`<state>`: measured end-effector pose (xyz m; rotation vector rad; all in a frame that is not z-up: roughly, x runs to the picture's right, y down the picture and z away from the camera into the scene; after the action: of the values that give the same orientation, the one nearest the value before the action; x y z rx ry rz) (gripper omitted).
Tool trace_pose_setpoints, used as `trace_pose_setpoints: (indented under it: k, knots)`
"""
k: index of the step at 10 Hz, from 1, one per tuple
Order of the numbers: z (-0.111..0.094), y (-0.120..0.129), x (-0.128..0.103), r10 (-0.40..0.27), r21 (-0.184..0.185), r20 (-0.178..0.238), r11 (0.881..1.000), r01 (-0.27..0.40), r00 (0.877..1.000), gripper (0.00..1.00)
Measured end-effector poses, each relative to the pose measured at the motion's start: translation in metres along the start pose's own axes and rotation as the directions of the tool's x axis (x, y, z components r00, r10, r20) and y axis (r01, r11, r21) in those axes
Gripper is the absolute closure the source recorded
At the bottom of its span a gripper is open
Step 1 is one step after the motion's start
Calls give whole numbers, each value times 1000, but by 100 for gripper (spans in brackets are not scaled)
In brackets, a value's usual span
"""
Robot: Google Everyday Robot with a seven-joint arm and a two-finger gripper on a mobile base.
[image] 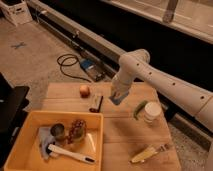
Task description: Place sponge in paper cup
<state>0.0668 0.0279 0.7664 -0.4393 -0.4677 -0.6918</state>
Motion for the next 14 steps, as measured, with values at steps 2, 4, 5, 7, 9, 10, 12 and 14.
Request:
trace_pose_setpoints:
  k: [2, 4, 5, 7, 9, 10, 12, 14]
  knots:
    - [-17, 11, 35, 73, -1, -43, 997, -73, 996, 100]
    - [-32, 25, 66, 145, 3, -60, 989, -145, 988, 100]
    - [-41, 38, 84, 190, 2, -68, 982, -191, 979, 100]
    - [-52, 59, 107, 261, -1, -81, 965, -262, 962, 100]
    - [-56, 84, 122, 344, -11, -91, 938, -346, 935, 100]
    - [-55, 95, 124, 374, -20, -93, 926, -377, 923, 100]
    - [-52, 119, 124, 436, -41, -96, 897, -441, 895, 100]
    - [-51, 136, 116, 467, -63, -107, 878, -474, 878, 100]
